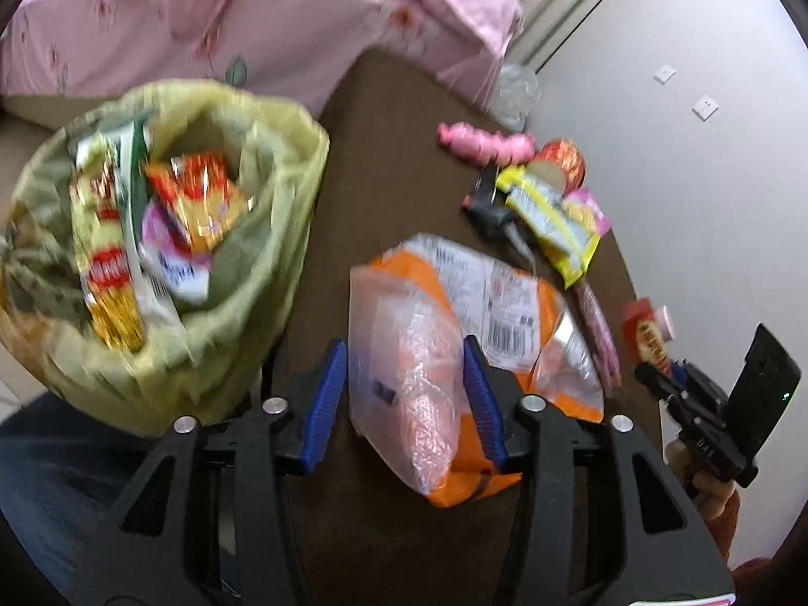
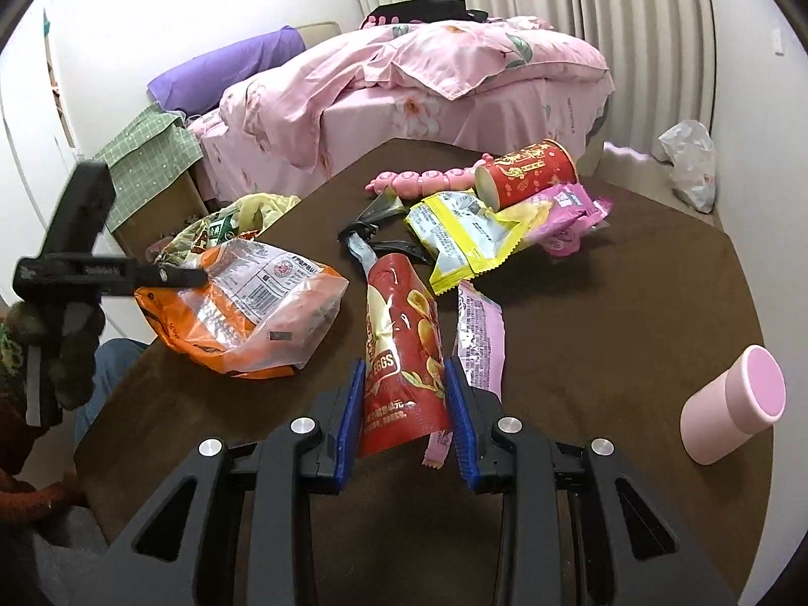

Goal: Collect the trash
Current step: 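Carry the orange bag and red chip tube over the trash bag and open both tools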

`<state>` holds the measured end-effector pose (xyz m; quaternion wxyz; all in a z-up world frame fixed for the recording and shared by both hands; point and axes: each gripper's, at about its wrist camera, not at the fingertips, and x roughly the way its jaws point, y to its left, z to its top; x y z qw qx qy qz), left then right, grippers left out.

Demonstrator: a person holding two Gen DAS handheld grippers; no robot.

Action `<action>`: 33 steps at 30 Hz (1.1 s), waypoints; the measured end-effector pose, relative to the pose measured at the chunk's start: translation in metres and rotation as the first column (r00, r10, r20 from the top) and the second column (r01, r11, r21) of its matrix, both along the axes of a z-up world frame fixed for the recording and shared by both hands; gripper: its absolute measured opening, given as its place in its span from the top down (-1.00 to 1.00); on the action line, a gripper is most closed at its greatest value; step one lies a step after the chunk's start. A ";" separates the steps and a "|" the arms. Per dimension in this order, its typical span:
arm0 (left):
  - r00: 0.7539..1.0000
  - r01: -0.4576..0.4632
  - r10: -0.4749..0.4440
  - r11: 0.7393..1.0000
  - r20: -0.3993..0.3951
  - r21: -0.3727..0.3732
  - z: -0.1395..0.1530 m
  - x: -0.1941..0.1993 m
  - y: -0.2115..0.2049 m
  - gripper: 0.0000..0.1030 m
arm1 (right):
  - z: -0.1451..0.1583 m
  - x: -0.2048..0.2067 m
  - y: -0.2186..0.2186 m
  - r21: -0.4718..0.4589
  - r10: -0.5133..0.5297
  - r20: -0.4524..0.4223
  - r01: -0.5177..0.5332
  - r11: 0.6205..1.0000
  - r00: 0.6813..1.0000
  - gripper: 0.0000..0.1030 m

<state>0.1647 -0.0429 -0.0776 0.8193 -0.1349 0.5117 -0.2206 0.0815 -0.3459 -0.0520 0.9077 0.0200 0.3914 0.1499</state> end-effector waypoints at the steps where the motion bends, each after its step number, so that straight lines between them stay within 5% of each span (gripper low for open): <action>1: 1.000 -0.009 0.009 1.000 0.014 0.007 -0.001 -0.002 0.001 0.35 | 0.001 -0.001 -0.001 0.001 -0.001 0.001 0.001 1.000 1.000 0.40; 3: 1.000 -0.017 0.017 1.000 0.021 0.008 0.000 -0.005 0.003 0.58 | 0.003 -0.003 -0.001 -0.001 -0.007 0.007 0.007 1.000 1.000 0.40; 11: 0.980 -0.060 0.056 0.998 0.192 0.015 0.045 -0.026 0.013 0.61 | 0.029 -0.012 0.009 -0.015 0.006 0.074 -0.005 1.000 0.997 0.40; 19: 0.899 -0.183 0.137 0.980 0.417 0.072 0.099 -0.056 0.039 0.60 | 0.065 -0.012 0.045 -0.018 0.096 0.159 -0.094 0.995 0.983 0.40; 25: 0.854 -0.300 0.238 0.952 0.462 0.064 0.115 -0.064 0.090 0.60 | 0.084 -0.001 0.090 -0.072 0.193 0.199 -0.182 0.981 0.961 0.40; 33: 0.830 -0.418 0.357 0.907 0.430 0.054 0.101 -0.057 0.149 0.60 | 0.085 0.034 0.136 -0.053 0.283 0.178 -0.278 0.959 0.942 0.40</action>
